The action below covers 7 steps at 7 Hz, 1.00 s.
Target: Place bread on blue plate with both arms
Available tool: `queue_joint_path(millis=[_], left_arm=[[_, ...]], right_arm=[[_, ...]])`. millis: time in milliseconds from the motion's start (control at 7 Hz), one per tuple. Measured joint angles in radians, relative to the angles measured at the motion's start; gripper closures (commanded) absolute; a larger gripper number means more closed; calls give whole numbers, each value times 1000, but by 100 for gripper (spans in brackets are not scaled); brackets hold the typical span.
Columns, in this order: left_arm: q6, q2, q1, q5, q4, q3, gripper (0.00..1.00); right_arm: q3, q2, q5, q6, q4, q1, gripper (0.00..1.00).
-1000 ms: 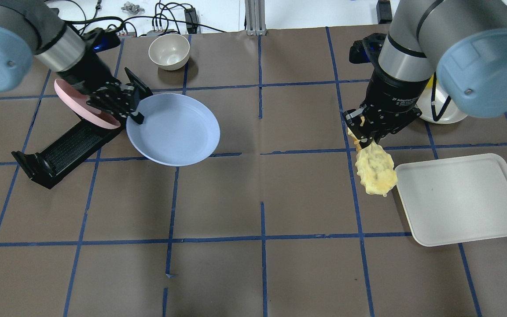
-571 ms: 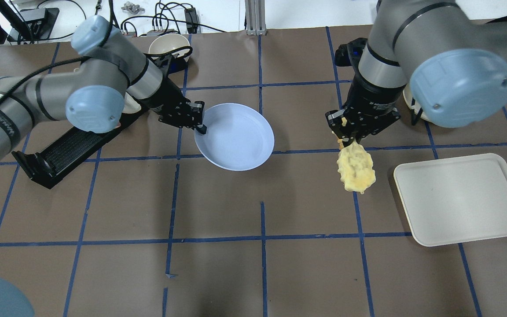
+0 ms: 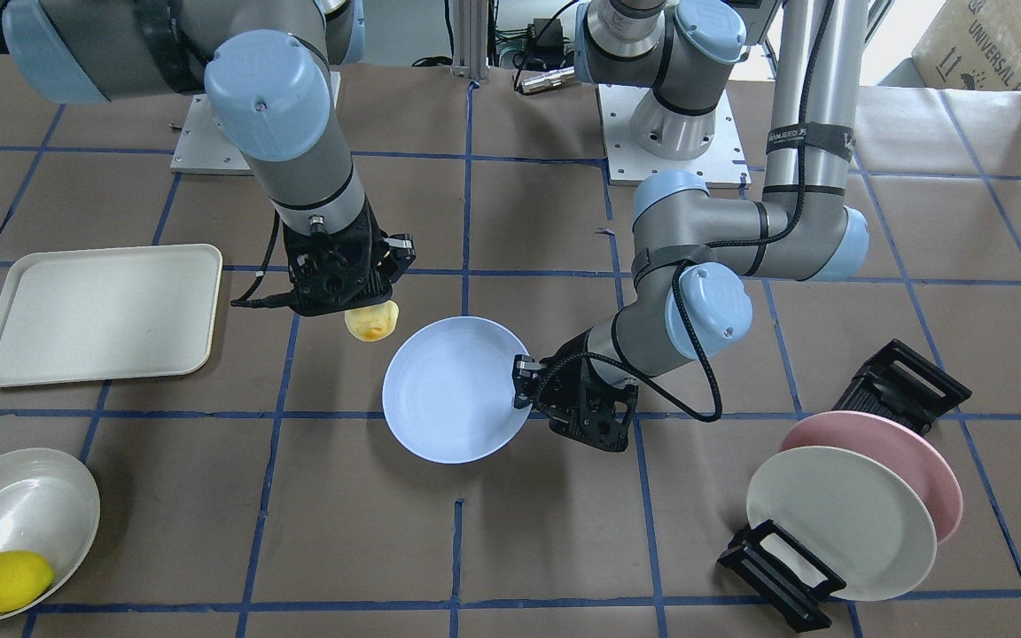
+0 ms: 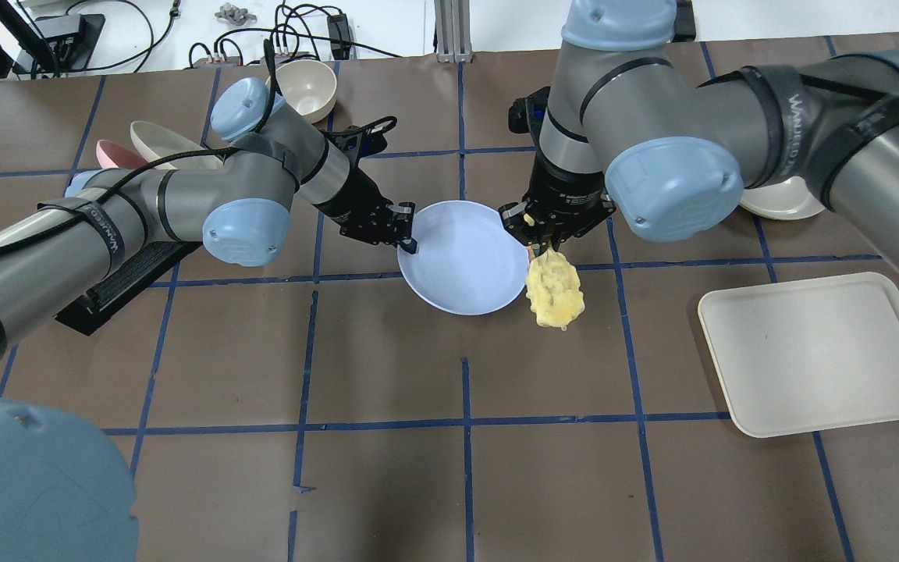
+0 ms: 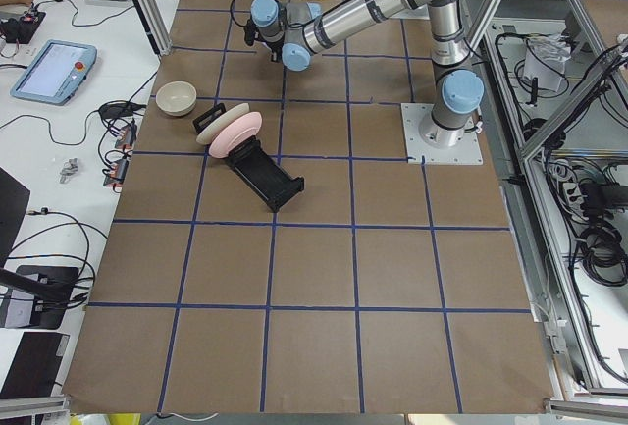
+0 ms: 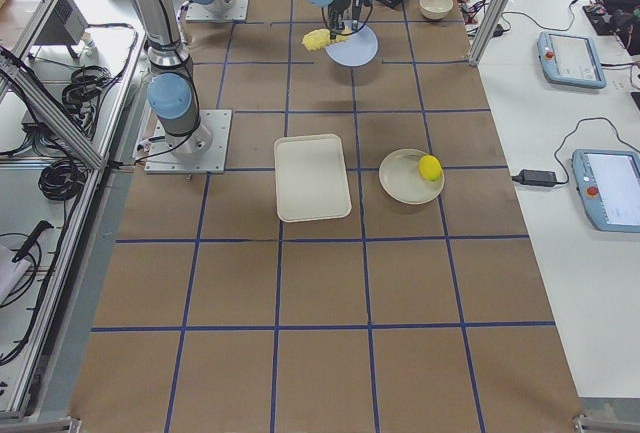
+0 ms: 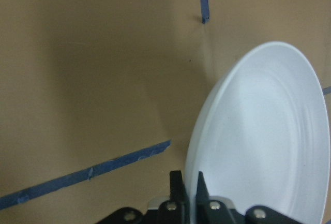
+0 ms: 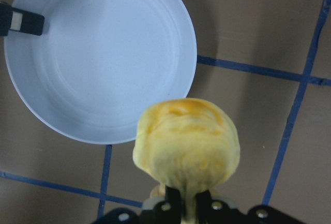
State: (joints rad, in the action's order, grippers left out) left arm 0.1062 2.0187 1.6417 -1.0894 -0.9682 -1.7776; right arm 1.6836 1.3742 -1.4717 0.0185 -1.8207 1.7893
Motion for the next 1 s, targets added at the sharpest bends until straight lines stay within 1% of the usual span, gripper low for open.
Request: queue_joint_path(millis=[143, 286, 571, 714, 857, 1000], left_arm=[[-2, 9, 5, -1, 10, -3, 5], [-14, 10, 6, -4, 14, -6, 0], [-40, -23, -13, -24, 8, 3, 0], [-43, -63, -36, -56, -19, 9, 0], [-44, -110, -55, -104, -64, 14, 0], [-44, -168, -65, -179, -123, 16, 0]], right_arm=[[-22, -49, 0, 0, -34, 7, 85], [-58, -107, 1, 0, -58, 10, 84], [-153, -231, -2, 7, -84, 31, 83], [-193, -286, -5, 28, -95, 46, 82], [-214, -330, -9, 55, -117, 60, 71], [-222, -367, -14, 68, -146, 70, 10]])
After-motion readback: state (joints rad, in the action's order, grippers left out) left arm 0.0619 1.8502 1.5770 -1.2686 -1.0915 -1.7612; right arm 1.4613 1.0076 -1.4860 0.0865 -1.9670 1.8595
